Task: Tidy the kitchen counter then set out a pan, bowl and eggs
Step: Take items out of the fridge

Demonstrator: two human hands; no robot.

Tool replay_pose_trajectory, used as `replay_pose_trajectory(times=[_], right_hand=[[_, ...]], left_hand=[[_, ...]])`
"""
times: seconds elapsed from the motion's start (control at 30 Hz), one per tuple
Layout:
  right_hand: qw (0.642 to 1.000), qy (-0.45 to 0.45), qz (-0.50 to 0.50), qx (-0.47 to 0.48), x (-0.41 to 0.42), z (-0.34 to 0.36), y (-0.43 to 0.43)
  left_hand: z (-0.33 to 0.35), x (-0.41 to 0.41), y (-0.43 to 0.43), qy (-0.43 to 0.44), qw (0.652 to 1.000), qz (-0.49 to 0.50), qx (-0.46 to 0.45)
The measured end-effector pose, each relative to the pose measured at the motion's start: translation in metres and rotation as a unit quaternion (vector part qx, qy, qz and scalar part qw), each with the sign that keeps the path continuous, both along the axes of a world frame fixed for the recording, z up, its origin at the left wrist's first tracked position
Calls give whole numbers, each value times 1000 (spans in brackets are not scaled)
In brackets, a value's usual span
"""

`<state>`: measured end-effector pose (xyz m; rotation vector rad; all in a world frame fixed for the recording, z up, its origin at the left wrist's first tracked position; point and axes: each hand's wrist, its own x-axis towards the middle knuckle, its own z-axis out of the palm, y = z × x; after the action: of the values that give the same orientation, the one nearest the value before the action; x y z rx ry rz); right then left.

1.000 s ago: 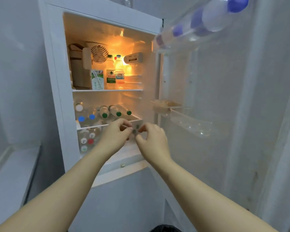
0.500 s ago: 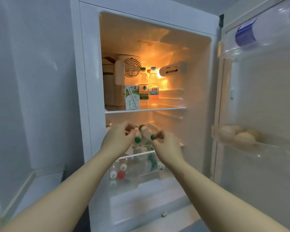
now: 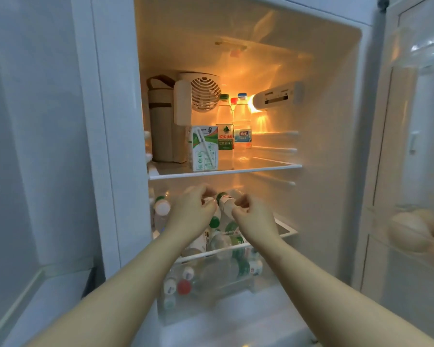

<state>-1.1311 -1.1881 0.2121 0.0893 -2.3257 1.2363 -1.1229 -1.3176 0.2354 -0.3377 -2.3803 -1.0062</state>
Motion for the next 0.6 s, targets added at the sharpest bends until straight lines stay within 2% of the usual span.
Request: replay_pose_trajectory(times=[0.23, 0.4, 0.47, 0.5, 0.6], right_hand=[[1000, -3, -1, -13, -4, -3, 28], [997, 20, -68, 7, 25, 15, 55], [993, 41, -108, 15, 46, 30, 68], [994, 53, -96, 18, 50, 38, 64], [984, 91, -139, 59, 84, 63, 79]], left_hand=[[-8, -10, 31, -22, 999, -31, 32], [4, -1, 65, -14, 990, -125, 69], [14, 5, 82, -12, 985, -163, 56], [17, 6, 78, -6, 984, -166, 62], [30, 18, 100, 10, 966, -241, 97]])
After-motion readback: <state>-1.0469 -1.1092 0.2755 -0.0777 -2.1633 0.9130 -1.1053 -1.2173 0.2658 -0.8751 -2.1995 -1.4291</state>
